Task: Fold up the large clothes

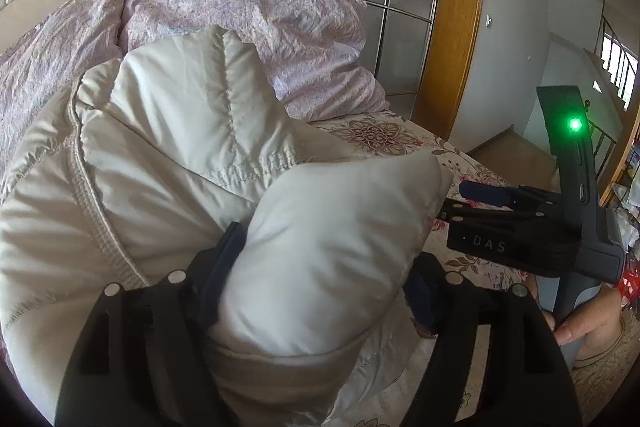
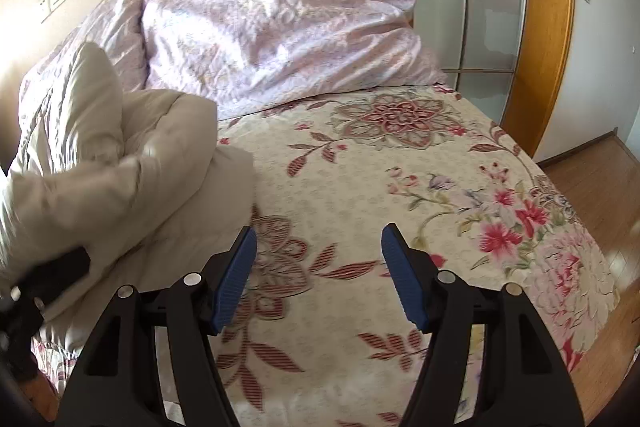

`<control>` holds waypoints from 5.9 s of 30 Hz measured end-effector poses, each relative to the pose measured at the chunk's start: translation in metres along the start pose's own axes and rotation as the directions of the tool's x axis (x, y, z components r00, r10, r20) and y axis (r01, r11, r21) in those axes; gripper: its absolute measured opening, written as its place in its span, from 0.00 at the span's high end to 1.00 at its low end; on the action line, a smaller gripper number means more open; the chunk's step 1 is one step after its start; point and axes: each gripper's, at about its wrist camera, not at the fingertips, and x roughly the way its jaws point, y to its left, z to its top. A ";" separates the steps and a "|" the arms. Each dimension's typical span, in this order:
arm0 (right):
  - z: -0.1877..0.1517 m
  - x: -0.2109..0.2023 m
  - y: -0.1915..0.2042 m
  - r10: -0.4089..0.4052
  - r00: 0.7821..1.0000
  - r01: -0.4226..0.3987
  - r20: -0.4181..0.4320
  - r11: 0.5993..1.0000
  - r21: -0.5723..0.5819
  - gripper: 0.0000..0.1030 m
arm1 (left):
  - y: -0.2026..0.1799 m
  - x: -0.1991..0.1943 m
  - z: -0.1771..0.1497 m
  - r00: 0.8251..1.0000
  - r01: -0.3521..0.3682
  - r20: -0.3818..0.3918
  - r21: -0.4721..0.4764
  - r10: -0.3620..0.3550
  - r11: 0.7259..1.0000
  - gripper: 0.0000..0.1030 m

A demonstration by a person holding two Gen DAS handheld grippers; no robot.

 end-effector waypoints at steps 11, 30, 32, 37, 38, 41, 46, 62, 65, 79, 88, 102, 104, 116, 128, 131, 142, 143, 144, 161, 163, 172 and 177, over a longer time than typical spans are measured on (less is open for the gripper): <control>0.007 0.025 -0.023 -0.002 0.998 0.004 -0.067 1.000 0.026 0.35 | -0.019 0.026 -0.007 0.999 0.017 -0.049 0.037 -0.016 0.999 0.25; 0.004 0.012 -0.014 -0.016 0.999 0.016 -0.047 1.000 0.008 0.35 | -0.058 -0.026 -0.005 0.999 -0.048 0.030 0.157 0.044 0.986 0.14; 0.009 0.004 -0.011 -0.016 0.999 0.016 -0.027 1.000 -0.003 0.35 | -0.062 -0.042 -0.002 0.997 -0.054 0.059 0.183 0.044 0.982 0.13; 0.036 -0.035 0.016 0.030 0.996 -0.024 0.082 0.997 -0.077 0.35 | -0.039 -0.091 0.012 0.986 -0.112 0.142 0.146 0.092 0.983 0.11; 0.043 -0.044 0.025 0.053 0.993 -0.042 0.104 0.994 -0.101 0.35 | -0.027 -0.098 0.016 0.983 -0.131 0.144 0.111 0.115 0.985 0.11; 0.060 -0.069 0.060 0.145 0.978 -0.118 0.151 0.977 -0.177 0.35 | 0.012 -0.116 0.023 0.965 -0.220 0.148 0.014 0.215 0.975 0.11; 0.080 -0.083 0.120 0.311 0.940 -0.266 0.139 0.925 -0.272 0.35 | 0.072 -0.129 0.026 0.917 -0.367 0.126 -0.098 0.378 0.925 0.11; 0.092 -0.041 0.204 0.374 0.924 -0.309 0.085 0.856 -0.414 0.40 | 0.186 -0.094 0.021 0.881 -0.449 0.033 -0.253 0.472 0.857 0.10; 0.100 -0.046 0.210 0.367 0.919 -0.273 0.144 0.857 -0.437 0.41 | 0.197 -0.074 0.021 0.894 -0.434 -0.012 -0.269 0.447 0.860 0.10; 0.079 0.049 0.145 0.304 0.953 -0.292 -0.010 0.906 -0.305 0.41 | 0.149 -0.013 0.045 0.932 -0.363 -0.021 -0.062 0.362 0.930 0.11; 0.059 0.074 0.113 0.389 0.921 -0.383 0.007 0.911 -0.150 0.41 | 0.127 0.024 0.042 0.913 -0.404 -0.044 0.023 0.405 0.914 0.05; 0.061 0.115 0.117 0.372 0.923 -0.383 -0.103 0.916 -0.123 0.40 | 0.141 0.063 0.032 0.897 -0.427 -0.124 0.013 0.425 0.904 0.02; 0.063 0.121 0.120 0.360 0.925 -0.375 -0.125 0.918 -0.129 0.40 | 0.143 0.070 0.032 0.893 -0.430 -0.141 0.013 0.427 0.903 0.02; 0.065 0.084 0.125 0.264 0.957 -0.281 -0.116 0.946 -0.164 0.40 | 0.137 0.044 0.033 0.871 -0.463 -0.163 0.043 0.463 0.886 0.02; 0.007 0.028 0.097 0.340 0.934 -0.354 -0.112 0.925 -0.137 0.38 | 0.105 -0.015 -0.003 0.900 -0.404 -0.153 0.053 0.408 0.913 0.02; 0.001 0.032 0.104 0.297 0.947 -0.316 -0.124 0.931 -0.183 0.38 | 0.111 -0.005 -0.008 0.907 -0.381 -0.185 0.020 0.378 0.924 0.02; -0.011 0.044 0.108 0.261 0.958 -0.281 -0.119 0.937 -0.205 0.37 | 0.101 0.011 -0.020 0.884 -0.438 -0.142 0.080 0.445 0.896 0.02; -0.011 0.045 0.109 0.256 0.959 -0.277 -0.119 0.938 -0.208 0.37 | 0.100 0.012 -0.021 0.880 -0.450 -0.132 0.076 0.457 0.890 0.02; -0.011 0.046 0.109 0.252 0.960 -0.272 -0.119 0.939 -0.208 0.37 | 0.098 0.012 -0.023 0.876 -0.462 -0.121 0.071 0.467 0.884 0.02; 0.115 0.044 0.136 0.283 0.959 -0.283 -0.020 0.952 -0.121 0.35 | 0.171 -0.009 0.064 0.887 -0.460 -0.042 -0.024 0.459 0.887 0.02; 0.119 0.058 0.136 0.280 0.960 -0.280 -0.012 0.955 -0.099 0.35 | 0.175 0.008 0.064 0.870 -0.490 -0.054 0.021 0.491 0.871 0.02; 0.086 0.115 0.124 0.242 0.962 -0.255 -0.125 0.962 -0.103 0.35 | 0.166 0.057 0.049 0.875 -0.470 -0.104 0.050 0.472 0.881 0.02; 0.083 0.125 0.129 0.222 0.967 -0.236 -0.125 0.966 -0.108 0.32 | 0.176 0.069 0.039 0.881 -0.459 -0.130 0.001 0.455 0.888 0.02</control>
